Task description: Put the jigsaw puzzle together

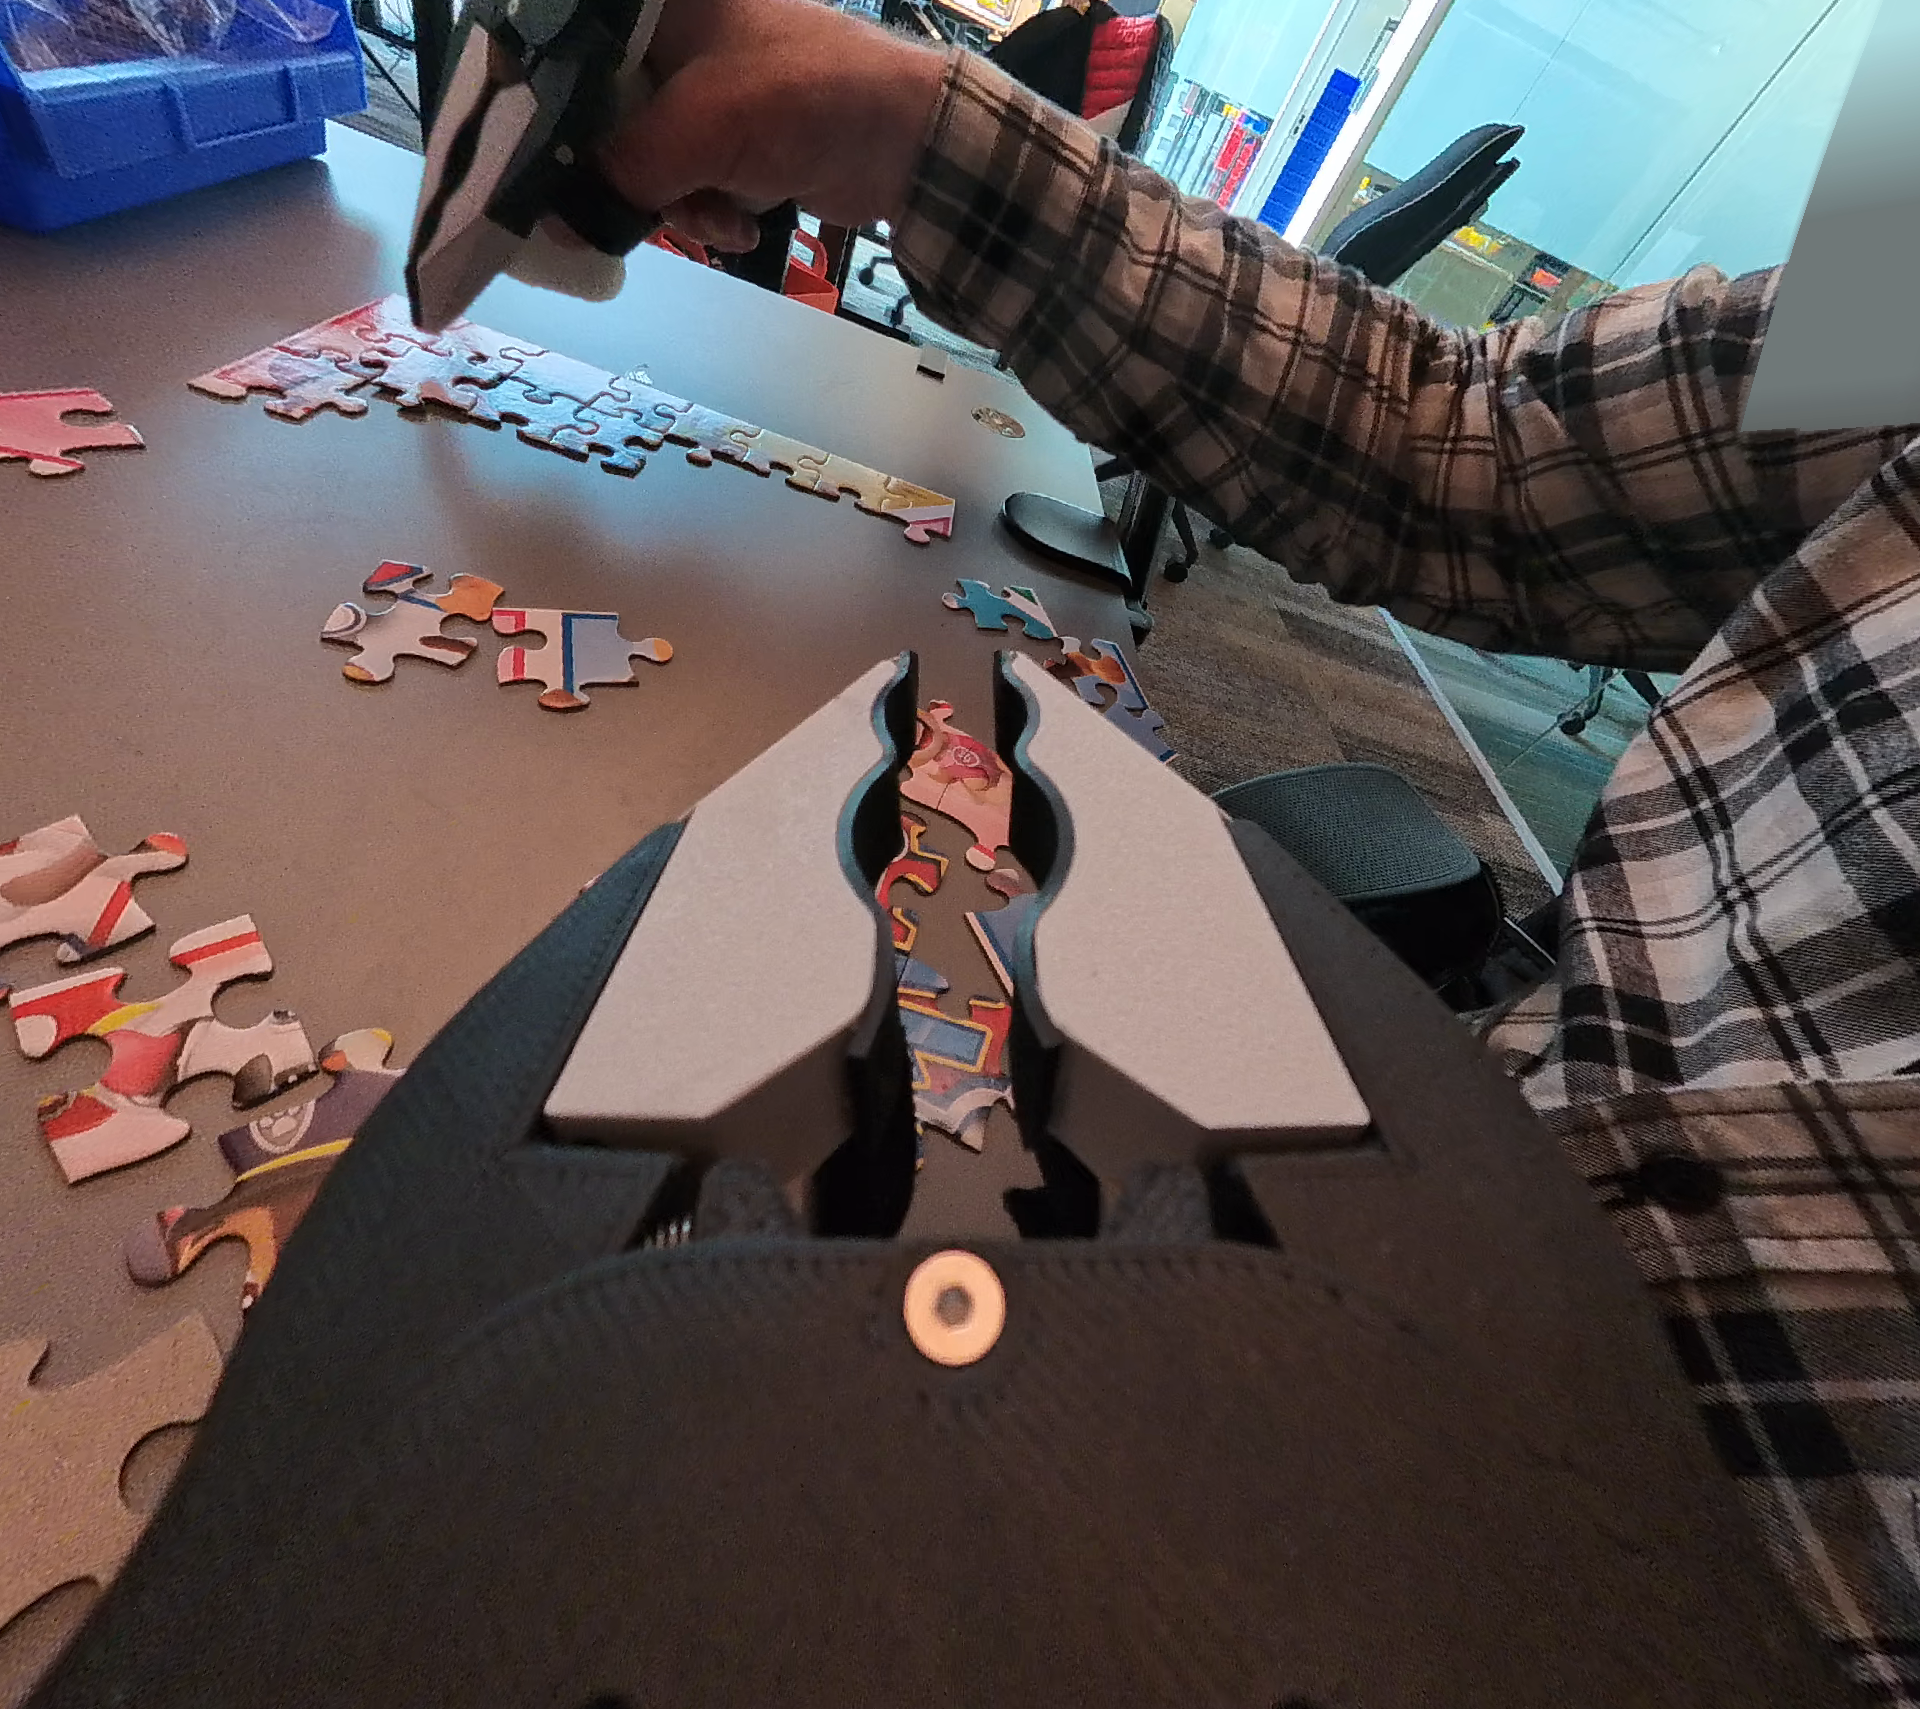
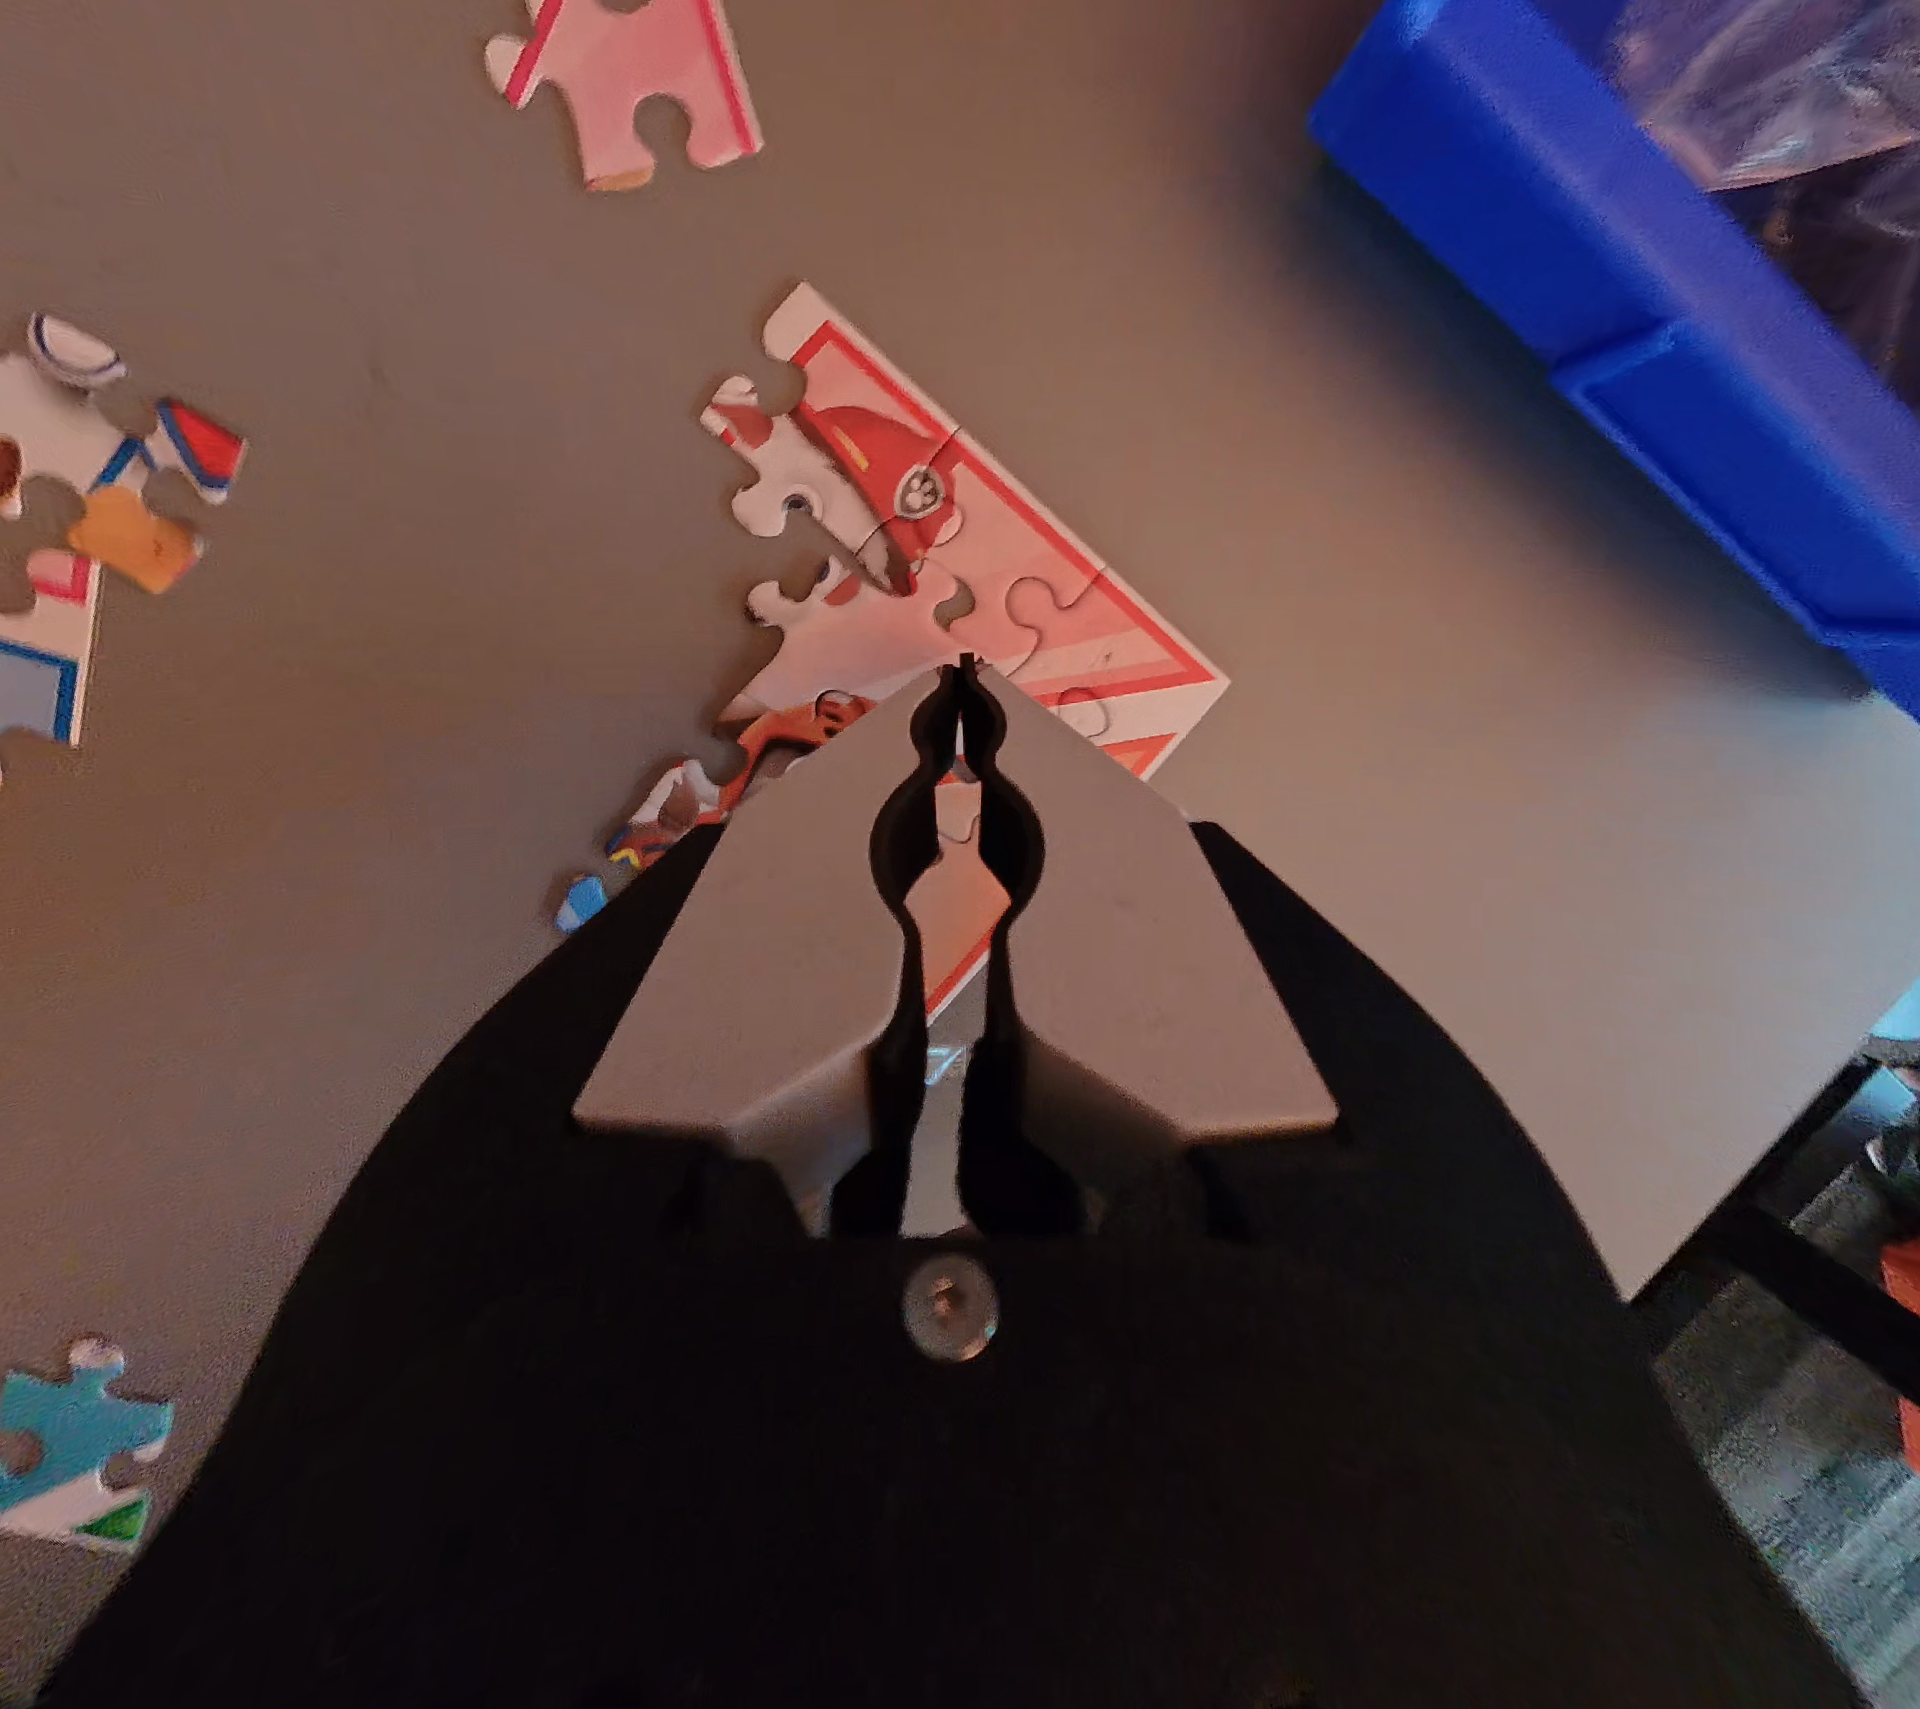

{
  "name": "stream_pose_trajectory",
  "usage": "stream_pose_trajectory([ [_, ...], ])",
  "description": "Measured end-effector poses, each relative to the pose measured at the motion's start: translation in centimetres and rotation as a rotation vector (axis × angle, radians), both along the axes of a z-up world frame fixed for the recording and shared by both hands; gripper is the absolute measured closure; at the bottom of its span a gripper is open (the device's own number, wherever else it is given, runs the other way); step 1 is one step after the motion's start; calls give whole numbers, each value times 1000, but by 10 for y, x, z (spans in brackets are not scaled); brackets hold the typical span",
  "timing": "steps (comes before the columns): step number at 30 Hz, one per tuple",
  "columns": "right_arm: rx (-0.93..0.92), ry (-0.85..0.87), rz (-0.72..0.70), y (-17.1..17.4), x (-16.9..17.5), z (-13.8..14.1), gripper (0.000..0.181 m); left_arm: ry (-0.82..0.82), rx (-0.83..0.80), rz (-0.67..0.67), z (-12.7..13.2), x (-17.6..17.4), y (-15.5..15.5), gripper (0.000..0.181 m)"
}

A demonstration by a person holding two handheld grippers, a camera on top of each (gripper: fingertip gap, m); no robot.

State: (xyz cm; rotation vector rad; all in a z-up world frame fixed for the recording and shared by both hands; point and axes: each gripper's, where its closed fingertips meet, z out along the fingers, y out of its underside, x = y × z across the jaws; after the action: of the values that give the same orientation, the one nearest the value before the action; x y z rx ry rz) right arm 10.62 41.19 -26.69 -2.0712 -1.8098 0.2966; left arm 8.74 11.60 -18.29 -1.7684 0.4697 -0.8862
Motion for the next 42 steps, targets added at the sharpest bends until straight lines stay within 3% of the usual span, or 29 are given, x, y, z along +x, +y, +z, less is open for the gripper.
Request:
stream_pose_trajectory([
  [4, -31, -29, 10, -1, 7, -10, 181, 1, 4, 6, 1, -1, 1, 169],
  [20, -99, 8, -200, -2, 13, -11, 181, 5, 3, 10, -1, -2, 3, 169],
  [25, -31, 44, -105, -8, 0, 1, 181, 6, 3, 4, -1, 0, 3, 169],
  [30, -60, -26, -74, -11, -1, -9, 181, 10, 2, 14, -2, -2, 4, 168],
  [37, 16, 92, -11, -36, -7, 34, 181, 20, 15, 16, -1, -2, 4, 168],
  [40, 66, 128, 101, -64, -19, 48, 167, 53, 25, 21, -3, -1, 4, 167],
  [42, 102, 153, 149, -76, -34, 54, 143, 72, 30, 27, -4, -1, 4, 167],
])
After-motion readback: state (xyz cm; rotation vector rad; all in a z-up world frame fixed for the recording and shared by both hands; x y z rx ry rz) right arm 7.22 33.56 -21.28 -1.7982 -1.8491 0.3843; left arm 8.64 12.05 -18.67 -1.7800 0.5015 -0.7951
